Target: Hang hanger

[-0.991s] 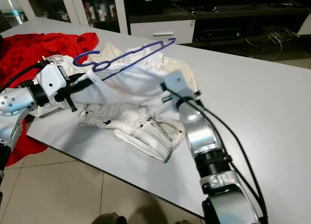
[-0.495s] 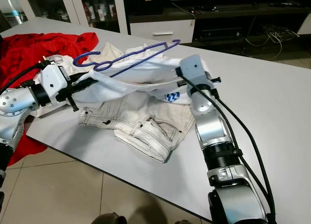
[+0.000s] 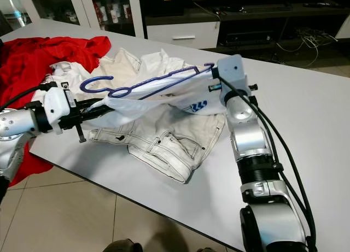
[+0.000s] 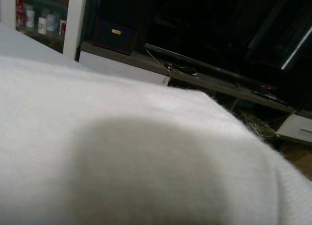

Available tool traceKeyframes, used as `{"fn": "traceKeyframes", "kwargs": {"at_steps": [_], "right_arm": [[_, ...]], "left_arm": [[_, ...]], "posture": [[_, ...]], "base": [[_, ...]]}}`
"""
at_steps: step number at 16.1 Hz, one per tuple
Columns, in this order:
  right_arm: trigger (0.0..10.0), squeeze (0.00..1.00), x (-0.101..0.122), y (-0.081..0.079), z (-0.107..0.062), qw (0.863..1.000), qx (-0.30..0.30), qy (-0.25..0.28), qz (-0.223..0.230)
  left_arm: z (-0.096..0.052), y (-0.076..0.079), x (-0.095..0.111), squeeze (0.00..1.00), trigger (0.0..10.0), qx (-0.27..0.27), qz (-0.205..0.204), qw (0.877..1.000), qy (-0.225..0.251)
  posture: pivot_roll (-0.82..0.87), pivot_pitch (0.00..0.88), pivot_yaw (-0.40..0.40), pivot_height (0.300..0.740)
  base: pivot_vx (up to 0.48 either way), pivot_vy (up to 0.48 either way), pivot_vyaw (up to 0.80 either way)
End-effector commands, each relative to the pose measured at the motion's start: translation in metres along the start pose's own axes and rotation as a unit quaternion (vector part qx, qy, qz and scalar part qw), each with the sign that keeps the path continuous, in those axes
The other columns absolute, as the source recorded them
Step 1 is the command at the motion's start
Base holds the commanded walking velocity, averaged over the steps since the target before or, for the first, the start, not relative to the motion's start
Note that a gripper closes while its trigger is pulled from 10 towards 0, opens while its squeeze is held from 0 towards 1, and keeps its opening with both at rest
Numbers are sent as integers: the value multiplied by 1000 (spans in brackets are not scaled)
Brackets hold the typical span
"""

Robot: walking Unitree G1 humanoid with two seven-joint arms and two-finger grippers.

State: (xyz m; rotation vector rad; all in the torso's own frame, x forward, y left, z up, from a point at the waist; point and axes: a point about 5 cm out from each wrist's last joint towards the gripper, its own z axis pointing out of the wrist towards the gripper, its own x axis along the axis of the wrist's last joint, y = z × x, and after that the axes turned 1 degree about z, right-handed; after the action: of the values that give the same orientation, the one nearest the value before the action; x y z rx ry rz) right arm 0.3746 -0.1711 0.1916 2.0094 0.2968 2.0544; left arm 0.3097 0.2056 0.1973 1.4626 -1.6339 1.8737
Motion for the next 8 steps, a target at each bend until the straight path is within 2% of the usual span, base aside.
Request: {"fn": "traceKeyframes", "kwargs": {"at_steps": [1,4,7,8], "right_arm": [[10000,0,7,14,4,1000,-19,10,11],[10000,0,13,20,5,1000,-16,19,11],[10000,0,25,19,4,999,8,43,3],[10000,0,26,19,3,999,10,46,3]], "left_arm": [[-6,-1,0,0,10000,-11,10,1000,-15],[-13,3,-2,0,10000,-43,2,998,-35],[-17,5,-10,0,10000,-79,18,992,-92],[-17,5,-11,0,10000,-79,19,992,-98]], "posture": [[164,10,55,740],[170,9,52,740],[170,9,51,740],[170,9,51,740]], "base": [[0,0,0],[0,0,0],[0,0,0],[0,0,0]]}}
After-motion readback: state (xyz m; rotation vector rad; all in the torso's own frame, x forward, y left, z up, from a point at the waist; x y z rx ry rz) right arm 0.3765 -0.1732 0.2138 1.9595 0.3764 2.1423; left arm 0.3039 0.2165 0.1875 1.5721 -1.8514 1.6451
